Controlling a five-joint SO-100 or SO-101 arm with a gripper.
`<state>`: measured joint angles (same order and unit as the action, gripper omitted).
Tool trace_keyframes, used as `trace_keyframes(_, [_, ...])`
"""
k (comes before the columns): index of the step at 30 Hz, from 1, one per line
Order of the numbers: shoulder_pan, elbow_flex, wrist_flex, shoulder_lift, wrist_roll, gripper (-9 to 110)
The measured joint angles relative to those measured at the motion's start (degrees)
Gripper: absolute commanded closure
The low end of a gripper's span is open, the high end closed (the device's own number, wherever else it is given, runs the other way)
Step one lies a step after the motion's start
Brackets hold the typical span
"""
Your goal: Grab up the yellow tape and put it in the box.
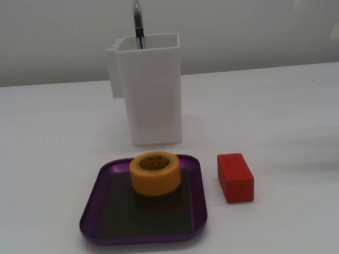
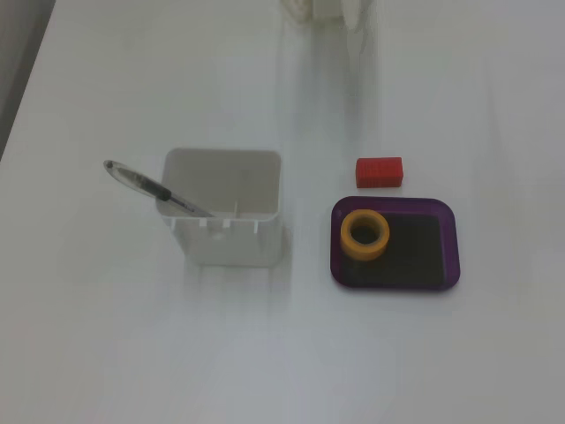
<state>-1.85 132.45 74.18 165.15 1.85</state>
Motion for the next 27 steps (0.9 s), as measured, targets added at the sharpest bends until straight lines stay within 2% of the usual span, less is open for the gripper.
trace_keyframes(4, [6.0,19.5,-9.6,10.1,0.0,86])
trace_keyframes(9, [9.3,36.3,-12.2,22.0,0.0,86])
trace_keyframes(18, [10.1,42.8,-9.1,27.3,-0.4,87])
trace_keyframes(23, [10.1,43.0,-8.7,27.3,-0.4,103])
trace_keyframes(27, [10.1,43.0,-8.7,27.3,-0.5,98])
